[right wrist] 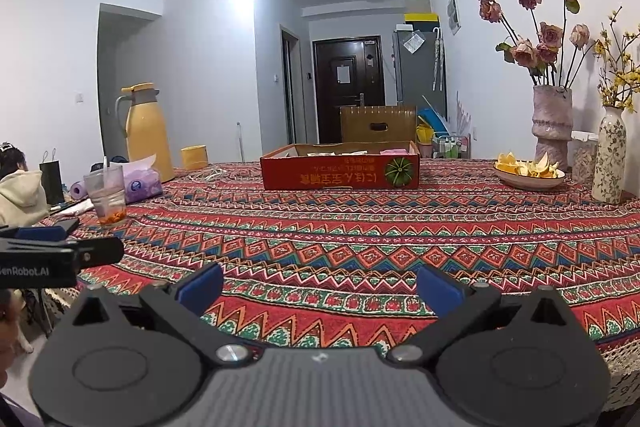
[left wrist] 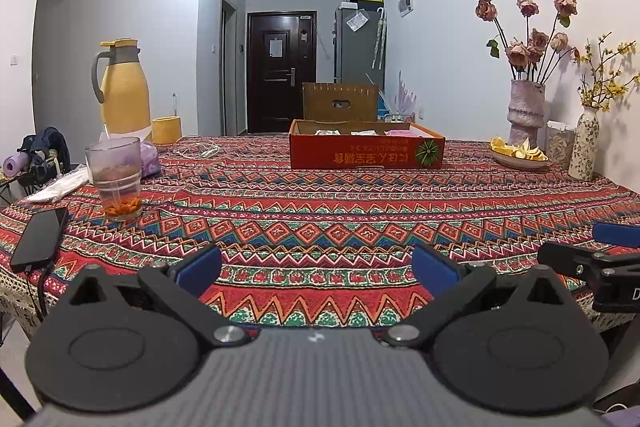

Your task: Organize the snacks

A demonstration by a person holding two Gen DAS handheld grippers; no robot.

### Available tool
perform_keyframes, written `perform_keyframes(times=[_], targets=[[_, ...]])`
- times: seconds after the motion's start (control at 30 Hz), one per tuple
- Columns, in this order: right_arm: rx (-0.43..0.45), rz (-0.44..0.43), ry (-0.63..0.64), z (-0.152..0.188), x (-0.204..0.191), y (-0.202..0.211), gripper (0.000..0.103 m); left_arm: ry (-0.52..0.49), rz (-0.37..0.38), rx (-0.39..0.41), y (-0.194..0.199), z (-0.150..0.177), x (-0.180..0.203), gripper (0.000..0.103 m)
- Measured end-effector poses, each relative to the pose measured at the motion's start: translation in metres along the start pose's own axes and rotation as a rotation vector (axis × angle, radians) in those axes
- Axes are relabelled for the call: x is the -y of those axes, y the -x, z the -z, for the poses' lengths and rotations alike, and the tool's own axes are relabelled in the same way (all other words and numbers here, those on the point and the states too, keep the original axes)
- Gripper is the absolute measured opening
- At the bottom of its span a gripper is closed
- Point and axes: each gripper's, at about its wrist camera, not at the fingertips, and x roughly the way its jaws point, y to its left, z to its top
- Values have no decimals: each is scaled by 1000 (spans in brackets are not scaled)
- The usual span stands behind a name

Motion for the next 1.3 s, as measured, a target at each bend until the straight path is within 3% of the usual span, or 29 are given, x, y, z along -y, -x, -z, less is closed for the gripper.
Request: perform_keyframes(times=[1.3], targets=[[18, 11, 10, 2, -2, 3, 103, -9, 7, 28, 5, -3, -2, 103]])
